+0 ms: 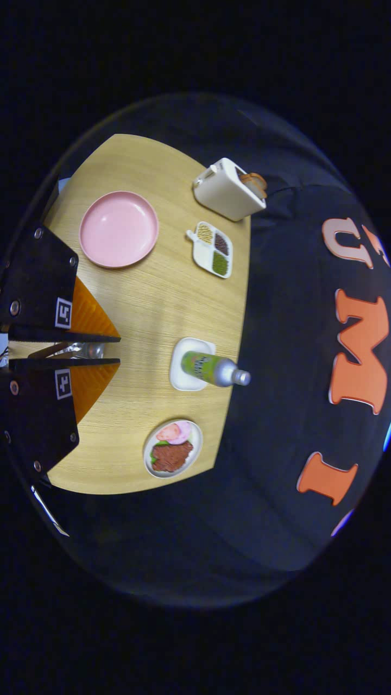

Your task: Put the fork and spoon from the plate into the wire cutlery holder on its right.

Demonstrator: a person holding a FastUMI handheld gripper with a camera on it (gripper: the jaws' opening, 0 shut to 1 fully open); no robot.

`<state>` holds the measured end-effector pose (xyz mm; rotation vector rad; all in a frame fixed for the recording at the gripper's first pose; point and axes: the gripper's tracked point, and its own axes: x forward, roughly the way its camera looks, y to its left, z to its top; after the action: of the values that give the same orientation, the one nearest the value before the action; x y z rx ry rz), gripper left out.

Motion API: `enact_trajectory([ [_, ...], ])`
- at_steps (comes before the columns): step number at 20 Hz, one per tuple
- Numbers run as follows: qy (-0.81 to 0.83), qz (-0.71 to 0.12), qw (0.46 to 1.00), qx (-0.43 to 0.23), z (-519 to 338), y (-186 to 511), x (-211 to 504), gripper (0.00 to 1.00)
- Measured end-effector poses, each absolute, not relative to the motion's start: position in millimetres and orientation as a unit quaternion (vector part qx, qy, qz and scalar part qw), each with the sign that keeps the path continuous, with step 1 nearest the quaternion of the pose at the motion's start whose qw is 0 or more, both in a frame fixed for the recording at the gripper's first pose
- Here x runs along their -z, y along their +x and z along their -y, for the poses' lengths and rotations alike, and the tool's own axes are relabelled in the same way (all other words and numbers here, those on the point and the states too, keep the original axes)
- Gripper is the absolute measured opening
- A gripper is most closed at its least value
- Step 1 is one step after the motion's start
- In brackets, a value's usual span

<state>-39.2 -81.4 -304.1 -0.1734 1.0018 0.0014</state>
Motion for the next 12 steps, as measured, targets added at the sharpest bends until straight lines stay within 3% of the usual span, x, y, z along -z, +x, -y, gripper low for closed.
enact_trajectory([
  [5,-0.044,-0.337,0.94,0.006,63,-2,213,0.12],
  [12,-0.017,-0.173,0.985,0.025,53,15,119,0.2],
])
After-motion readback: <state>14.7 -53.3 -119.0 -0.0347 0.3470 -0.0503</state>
